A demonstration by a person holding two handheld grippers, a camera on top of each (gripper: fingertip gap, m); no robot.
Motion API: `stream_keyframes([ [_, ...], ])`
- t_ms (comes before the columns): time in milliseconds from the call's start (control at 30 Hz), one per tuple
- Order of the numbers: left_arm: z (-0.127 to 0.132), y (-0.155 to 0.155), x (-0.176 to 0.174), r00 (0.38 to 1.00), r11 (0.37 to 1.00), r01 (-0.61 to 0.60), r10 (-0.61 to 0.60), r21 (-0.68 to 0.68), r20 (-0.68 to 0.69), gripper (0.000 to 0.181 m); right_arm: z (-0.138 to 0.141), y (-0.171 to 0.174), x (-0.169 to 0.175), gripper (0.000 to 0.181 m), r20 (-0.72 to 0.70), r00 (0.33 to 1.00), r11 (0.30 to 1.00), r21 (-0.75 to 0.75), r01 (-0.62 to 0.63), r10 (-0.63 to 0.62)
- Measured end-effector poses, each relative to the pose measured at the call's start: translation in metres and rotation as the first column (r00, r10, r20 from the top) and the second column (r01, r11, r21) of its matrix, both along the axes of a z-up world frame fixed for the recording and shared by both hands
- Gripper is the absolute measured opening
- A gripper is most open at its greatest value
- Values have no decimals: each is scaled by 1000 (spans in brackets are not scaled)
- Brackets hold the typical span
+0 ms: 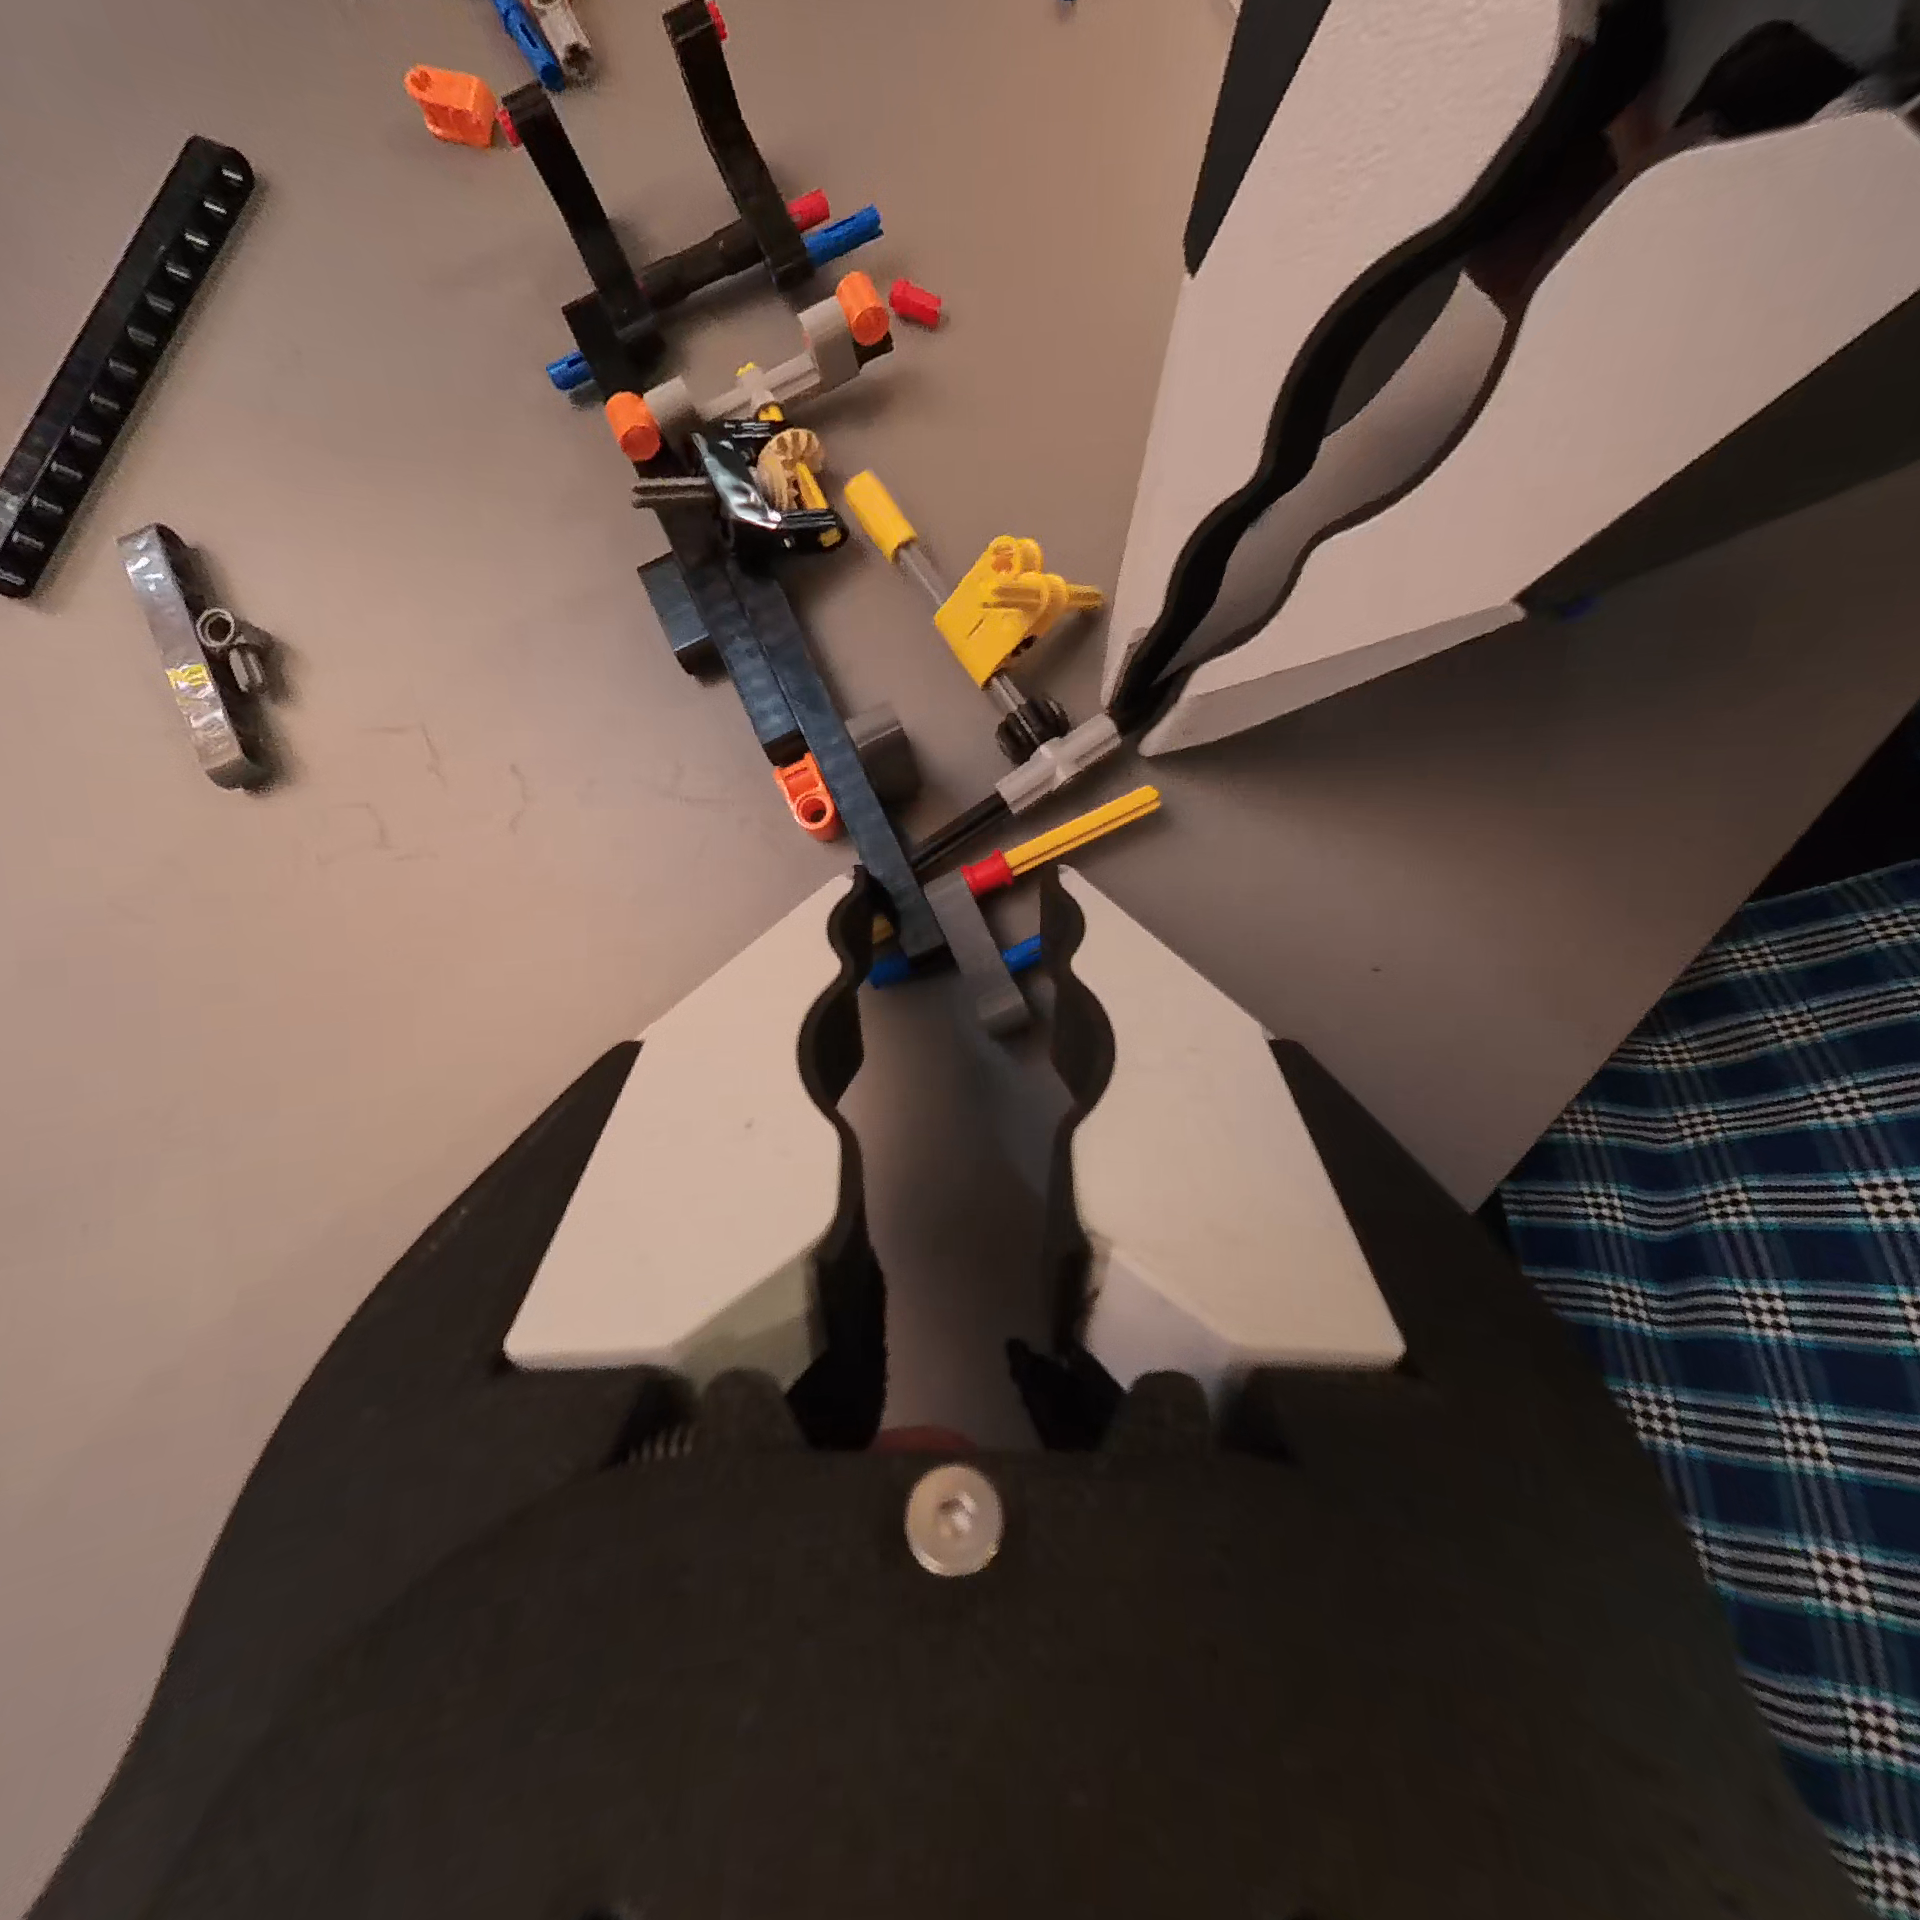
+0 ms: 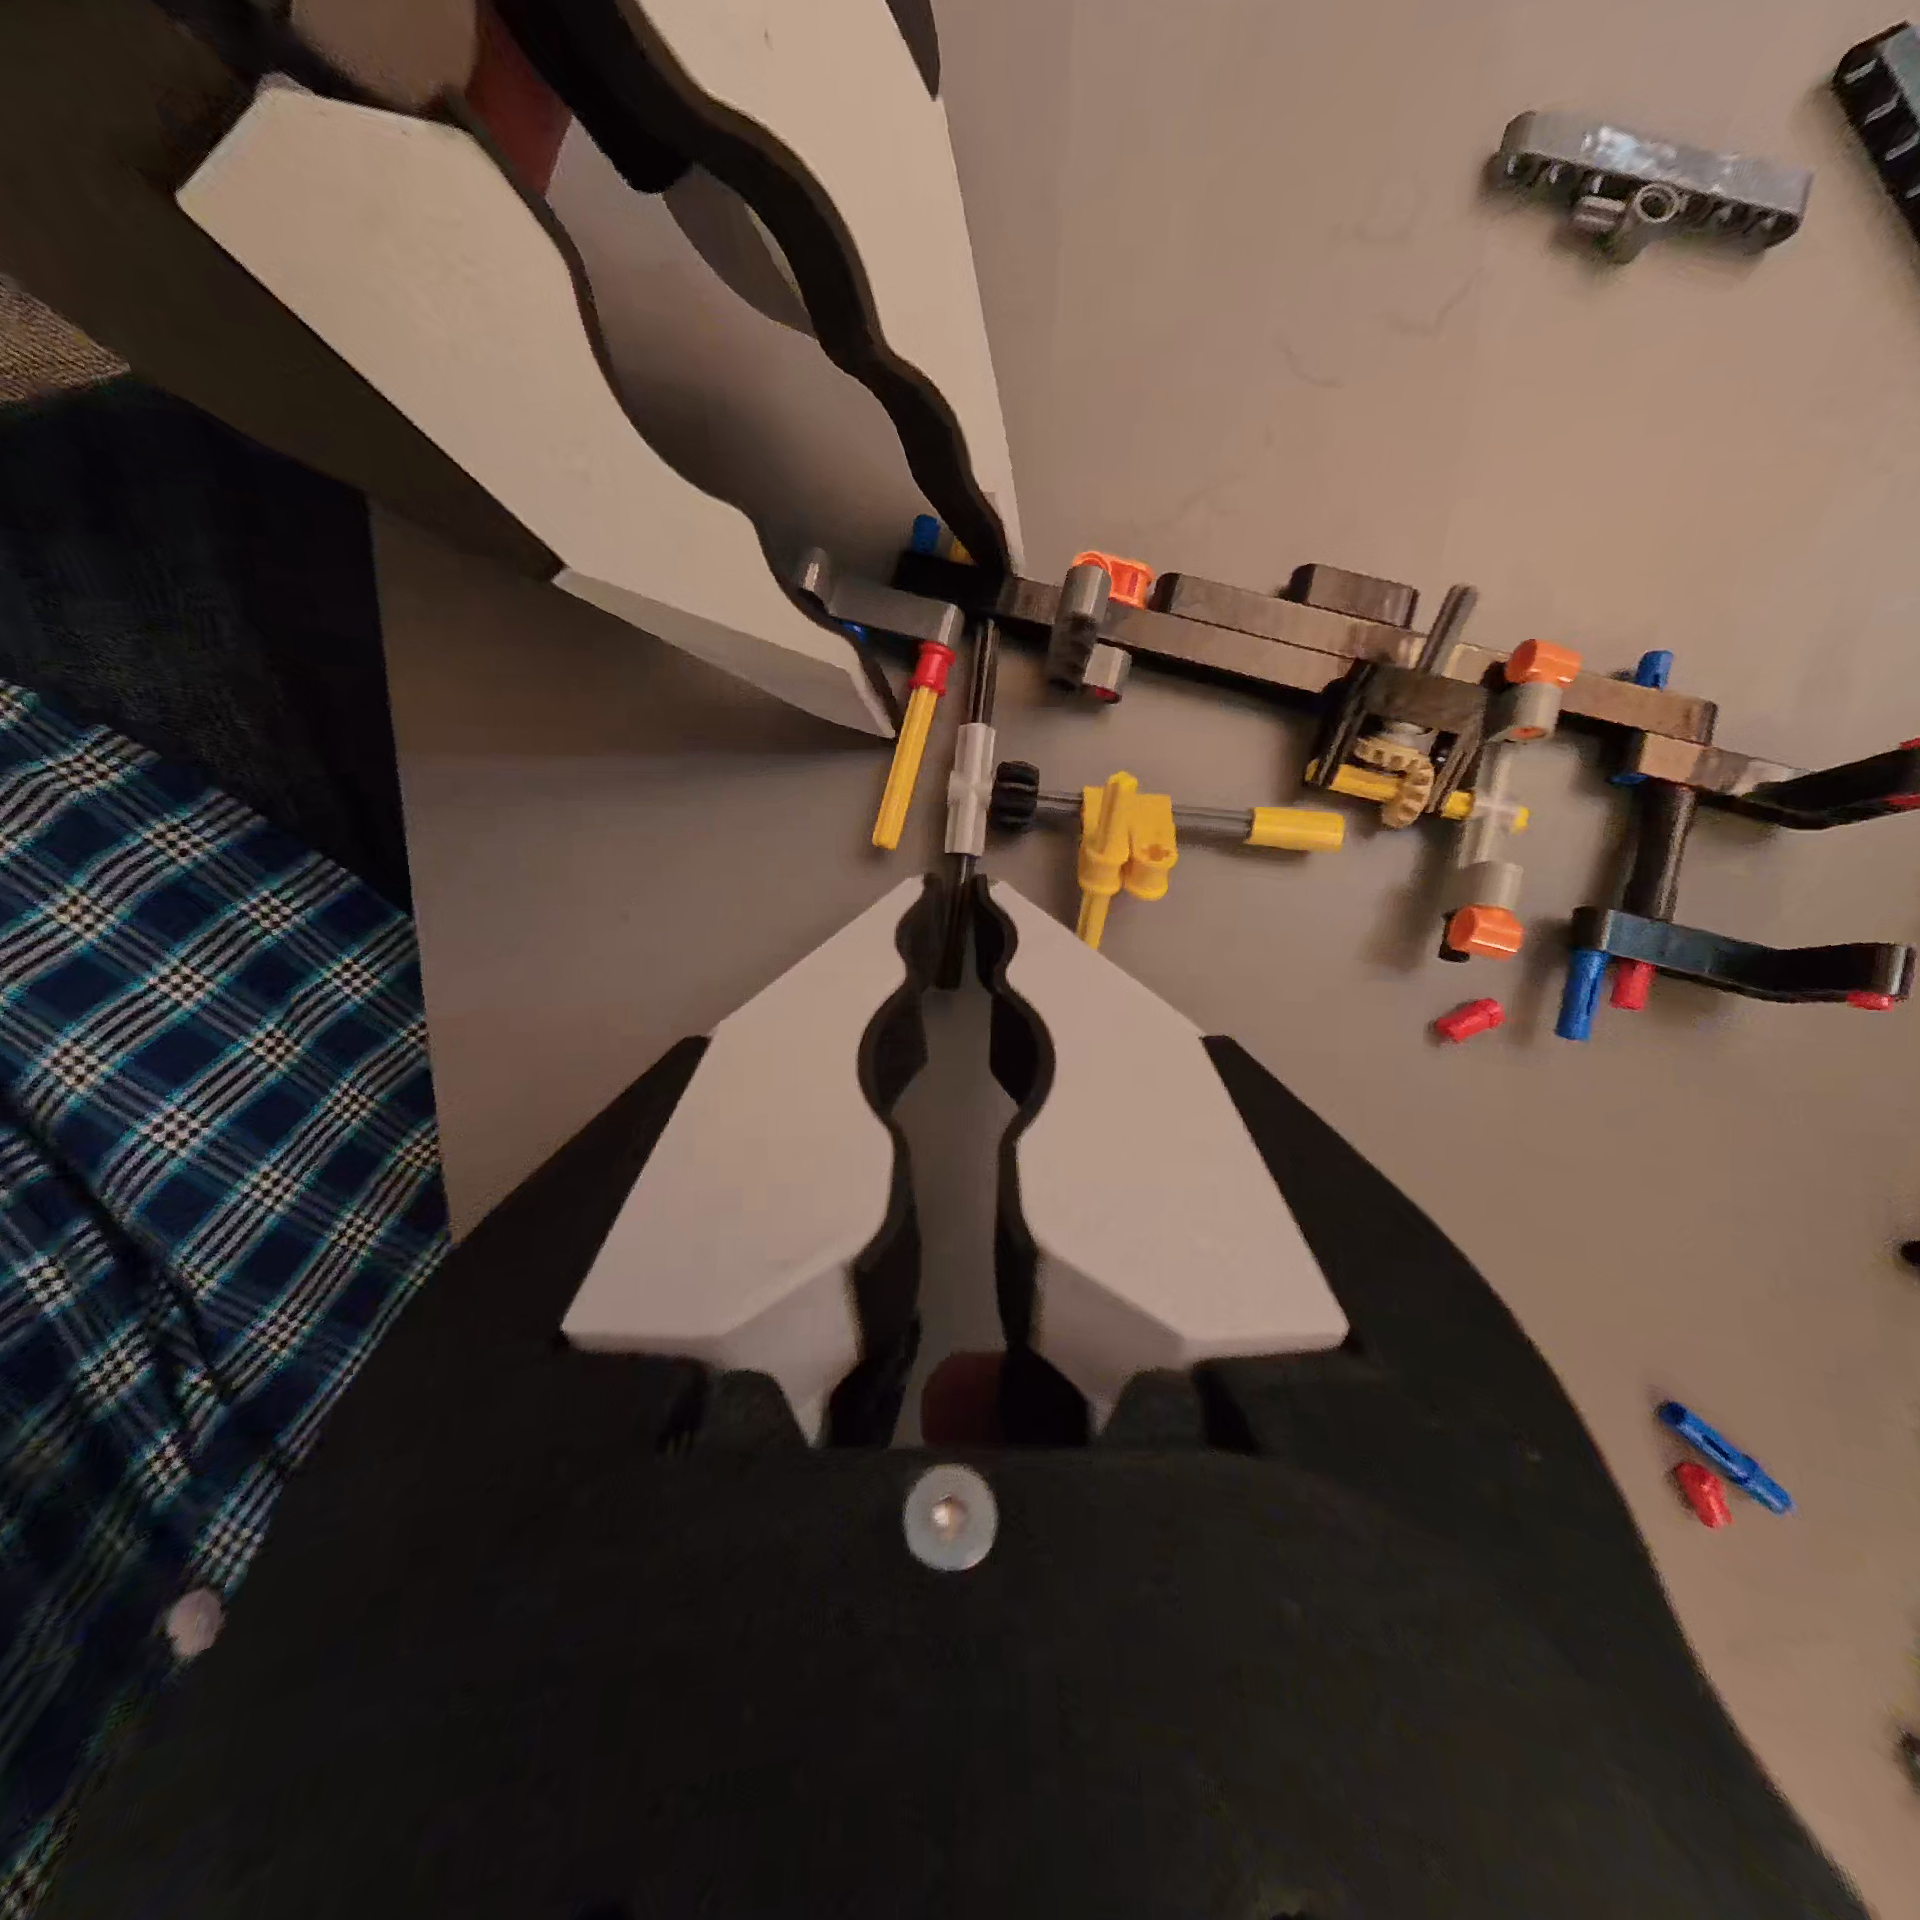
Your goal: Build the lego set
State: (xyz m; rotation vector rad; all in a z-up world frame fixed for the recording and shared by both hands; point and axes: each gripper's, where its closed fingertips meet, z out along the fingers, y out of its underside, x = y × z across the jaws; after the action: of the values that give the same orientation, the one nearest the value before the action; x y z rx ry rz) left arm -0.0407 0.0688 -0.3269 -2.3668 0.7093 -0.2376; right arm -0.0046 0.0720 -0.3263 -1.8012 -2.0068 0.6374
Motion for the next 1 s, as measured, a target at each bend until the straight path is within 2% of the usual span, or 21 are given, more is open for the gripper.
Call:
stream_keyframes([
  [367,0,1,0,1000,1000,-15,15,2,13,29,1,-4,-6,2,-52,996,997,-34,69,-70],
  [767,0,1,-1,1000,1000,-13,13,-4,7,31,1,-4,-9,2,-77,995,994,-96,60,-68],
  [867,0,-1,1,999,1000,-10,11,-27,35,38,1,-4,-8,4,-81,995,995,-86,52,-59],
  [933,0,-3,0,1000,1000,0,0,-23,1,40,2,-3,-6,11,-78,996,997,-56,45,-49],
  [1000,4,-4,-4,1000,1000,-15,15,-11,-28,44,1,-5,-5,8,-76,996,998,-54,36,-40],
])
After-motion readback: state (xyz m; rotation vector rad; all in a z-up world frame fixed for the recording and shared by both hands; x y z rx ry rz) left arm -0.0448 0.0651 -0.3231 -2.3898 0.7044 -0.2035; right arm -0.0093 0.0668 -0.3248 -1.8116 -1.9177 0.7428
